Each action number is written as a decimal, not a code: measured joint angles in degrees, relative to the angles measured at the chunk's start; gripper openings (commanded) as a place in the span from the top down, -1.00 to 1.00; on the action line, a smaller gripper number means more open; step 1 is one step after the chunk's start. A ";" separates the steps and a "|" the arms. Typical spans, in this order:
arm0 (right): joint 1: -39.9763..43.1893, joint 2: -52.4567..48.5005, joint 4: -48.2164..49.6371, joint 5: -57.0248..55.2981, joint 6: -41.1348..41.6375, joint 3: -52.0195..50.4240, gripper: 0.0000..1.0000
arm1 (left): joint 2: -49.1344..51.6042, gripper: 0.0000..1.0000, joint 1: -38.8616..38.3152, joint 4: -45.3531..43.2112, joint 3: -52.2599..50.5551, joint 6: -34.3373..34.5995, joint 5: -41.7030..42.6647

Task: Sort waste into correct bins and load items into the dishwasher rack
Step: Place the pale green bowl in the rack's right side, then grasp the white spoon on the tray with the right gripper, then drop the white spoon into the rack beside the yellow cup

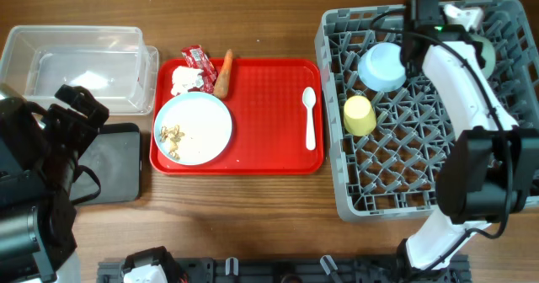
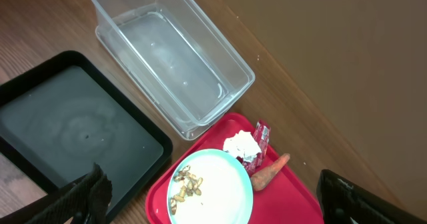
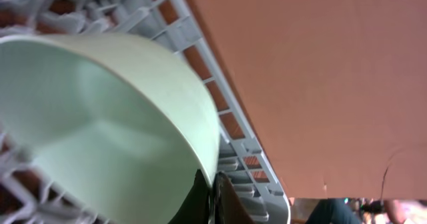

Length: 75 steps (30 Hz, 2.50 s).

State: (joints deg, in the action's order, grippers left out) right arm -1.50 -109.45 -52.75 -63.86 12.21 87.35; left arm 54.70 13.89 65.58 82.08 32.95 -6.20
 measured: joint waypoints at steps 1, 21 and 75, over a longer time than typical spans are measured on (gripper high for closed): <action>-0.85 -0.09 -1.49 0.09 0.04 0.00 0.91 | 0.00 -1.00 0.00 0.00 0.00 0.00 0.00; -24.20 5.29 -6.12 6.10 -0.35 -0.02 0.09 | 0.00 -1.00 0.00 0.02 0.00 0.00 0.00; -22.12 12.59 4.04 51.93 3.10 -0.85 0.91 | 0.00 -1.00 0.00 0.00 0.00 0.00 0.00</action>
State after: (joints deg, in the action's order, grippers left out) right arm -23.62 -96.86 -48.71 -11.92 15.31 86.50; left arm 54.70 13.89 65.58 82.08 32.95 -6.20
